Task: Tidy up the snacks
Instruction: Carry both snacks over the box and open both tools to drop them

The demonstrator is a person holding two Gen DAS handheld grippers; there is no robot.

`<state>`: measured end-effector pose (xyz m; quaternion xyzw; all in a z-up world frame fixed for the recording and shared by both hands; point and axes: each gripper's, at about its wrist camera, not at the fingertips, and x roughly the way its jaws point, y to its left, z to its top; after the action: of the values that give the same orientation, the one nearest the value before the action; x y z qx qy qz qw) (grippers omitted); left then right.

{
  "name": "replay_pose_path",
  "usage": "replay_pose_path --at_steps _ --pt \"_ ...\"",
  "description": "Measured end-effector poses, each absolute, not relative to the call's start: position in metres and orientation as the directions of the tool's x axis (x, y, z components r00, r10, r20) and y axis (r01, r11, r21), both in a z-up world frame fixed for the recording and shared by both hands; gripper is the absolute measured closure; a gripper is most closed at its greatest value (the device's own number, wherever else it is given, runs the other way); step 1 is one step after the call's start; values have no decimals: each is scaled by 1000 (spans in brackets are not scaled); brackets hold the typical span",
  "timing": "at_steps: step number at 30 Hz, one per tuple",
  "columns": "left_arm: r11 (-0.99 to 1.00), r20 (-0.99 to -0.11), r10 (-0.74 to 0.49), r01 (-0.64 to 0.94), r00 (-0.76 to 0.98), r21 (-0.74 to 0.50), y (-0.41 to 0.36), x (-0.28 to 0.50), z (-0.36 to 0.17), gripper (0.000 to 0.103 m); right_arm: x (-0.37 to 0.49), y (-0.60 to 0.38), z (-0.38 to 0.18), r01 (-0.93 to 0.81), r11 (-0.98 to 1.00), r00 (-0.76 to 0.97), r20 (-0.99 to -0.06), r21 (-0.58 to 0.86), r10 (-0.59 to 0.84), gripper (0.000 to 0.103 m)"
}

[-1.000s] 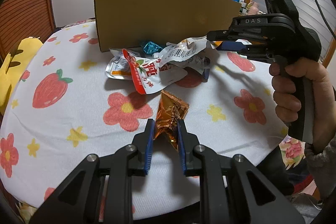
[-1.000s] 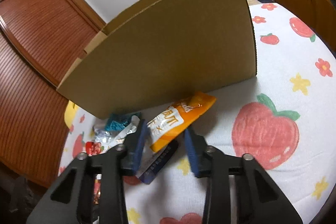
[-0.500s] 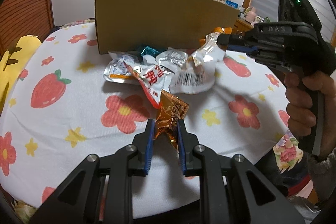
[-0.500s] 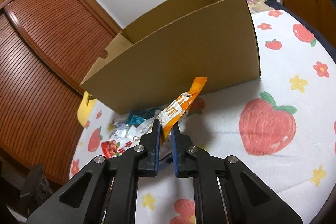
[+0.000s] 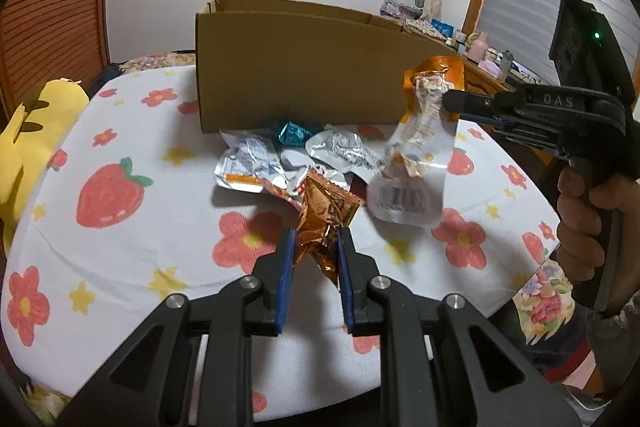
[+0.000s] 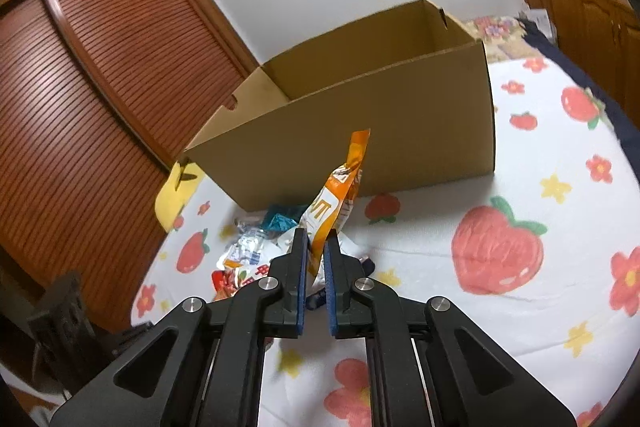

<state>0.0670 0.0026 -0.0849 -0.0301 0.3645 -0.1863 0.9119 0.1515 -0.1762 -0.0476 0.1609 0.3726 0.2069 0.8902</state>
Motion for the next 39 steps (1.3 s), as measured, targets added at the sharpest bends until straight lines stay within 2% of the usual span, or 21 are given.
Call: replay_pose_path --at_steps 3,8,17,39 --pt "929 -640 -363 316 678 -191 6 68 -79 86 149 -177 -44 -262 856 638 -586 445 499 103" --pt "930 -630 -362 316 687 -189 7 68 -75 86 144 -173 -36 -291 879 656 -590 378 471 103" --pt "928 -615 -366 321 698 -188 7 69 -65 86 140 -170 -25 -315 878 667 -575 359 474 103" --pt "924 -436 -372 372 819 -90 3 140 56 86 165 -164 74 -401 900 780 -450 173 434 103"
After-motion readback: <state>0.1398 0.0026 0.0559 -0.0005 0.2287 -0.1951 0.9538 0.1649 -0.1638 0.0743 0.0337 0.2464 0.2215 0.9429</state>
